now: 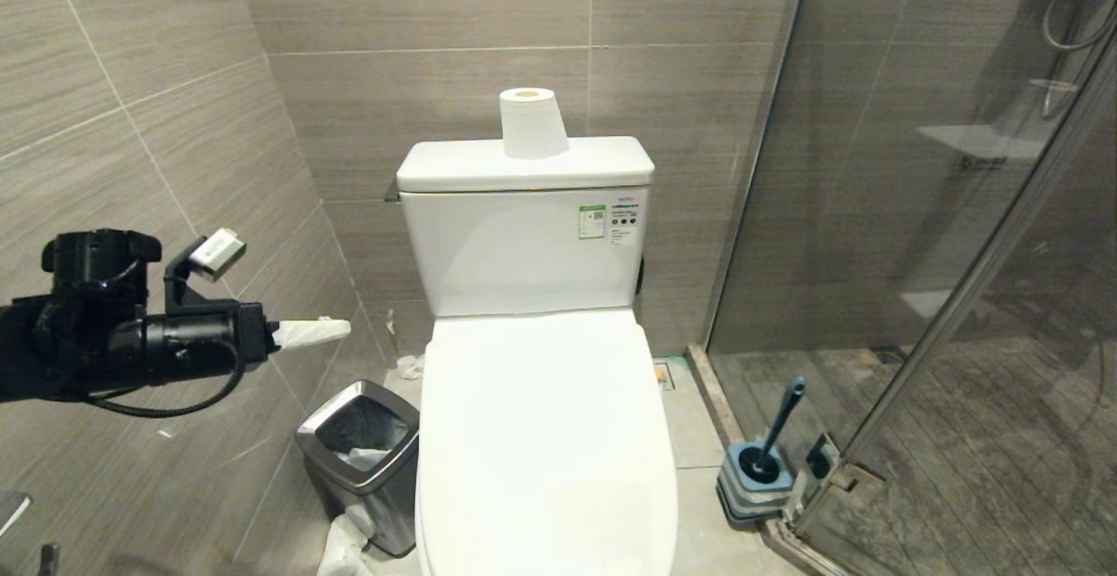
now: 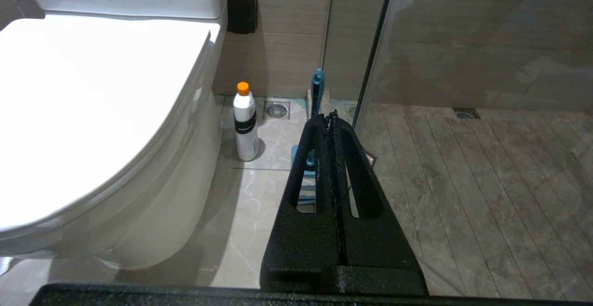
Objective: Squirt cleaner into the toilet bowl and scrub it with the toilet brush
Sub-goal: Use the left hand to lift the toilet lid slightly
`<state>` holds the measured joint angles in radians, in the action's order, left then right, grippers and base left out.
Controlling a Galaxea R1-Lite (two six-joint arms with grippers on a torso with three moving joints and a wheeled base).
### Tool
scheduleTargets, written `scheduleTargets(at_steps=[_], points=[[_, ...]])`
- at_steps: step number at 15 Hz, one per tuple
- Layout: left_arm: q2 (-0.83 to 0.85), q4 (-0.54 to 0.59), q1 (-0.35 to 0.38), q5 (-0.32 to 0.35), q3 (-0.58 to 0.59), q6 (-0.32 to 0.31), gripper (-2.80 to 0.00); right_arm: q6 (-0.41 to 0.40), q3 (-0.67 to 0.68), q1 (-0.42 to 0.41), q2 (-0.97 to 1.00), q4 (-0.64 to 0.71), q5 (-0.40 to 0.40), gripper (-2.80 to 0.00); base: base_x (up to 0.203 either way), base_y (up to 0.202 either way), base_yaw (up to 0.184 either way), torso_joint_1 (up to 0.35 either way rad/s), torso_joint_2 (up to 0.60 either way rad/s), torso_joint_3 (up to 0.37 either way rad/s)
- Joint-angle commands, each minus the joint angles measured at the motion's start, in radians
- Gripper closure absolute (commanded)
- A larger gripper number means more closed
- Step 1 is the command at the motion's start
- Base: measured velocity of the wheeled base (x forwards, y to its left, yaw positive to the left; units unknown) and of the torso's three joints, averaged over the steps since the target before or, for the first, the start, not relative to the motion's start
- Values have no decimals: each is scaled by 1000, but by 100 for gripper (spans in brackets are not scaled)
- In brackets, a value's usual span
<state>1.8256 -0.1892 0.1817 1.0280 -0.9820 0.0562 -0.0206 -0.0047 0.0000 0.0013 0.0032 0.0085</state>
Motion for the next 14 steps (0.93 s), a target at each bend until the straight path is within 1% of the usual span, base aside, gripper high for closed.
scheduleTargets(at_steps=[1, 4, 6, 7, 11, 14], points=[[118, -40, -3, 11, 24, -1, 0, -1, 0, 0, 0, 0, 1, 0, 0, 0, 0, 0, 0, 0], [210, -89, -1, 12, 35, -2, 0, -1, 0, 0, 0, 0, 1, 0, 0, 0, 0, 0, 0, 0], [267, -112, -1, 12, 34, -15, 0, -1, 0, 0, 0, 0, 1, 0, 0, 0, 0, 0, 0, 0], [297, -120, -1, 12, 33, -19, -280, -1, 0, 0, 1, 0, 1, 0, 0, 0, 0, 0, 0, 0], [383, -128, 4, 14, 37, -21, -280, -1, 0, 0, 0, 0, 1, 0, 0, 0, 0, 0, 0, 0], [389, -130, 4, 14, 77, -26, -280, -1, 0, 0, 0, 0, 1, 0, 0, 0, 0, 0, 0, 0]])
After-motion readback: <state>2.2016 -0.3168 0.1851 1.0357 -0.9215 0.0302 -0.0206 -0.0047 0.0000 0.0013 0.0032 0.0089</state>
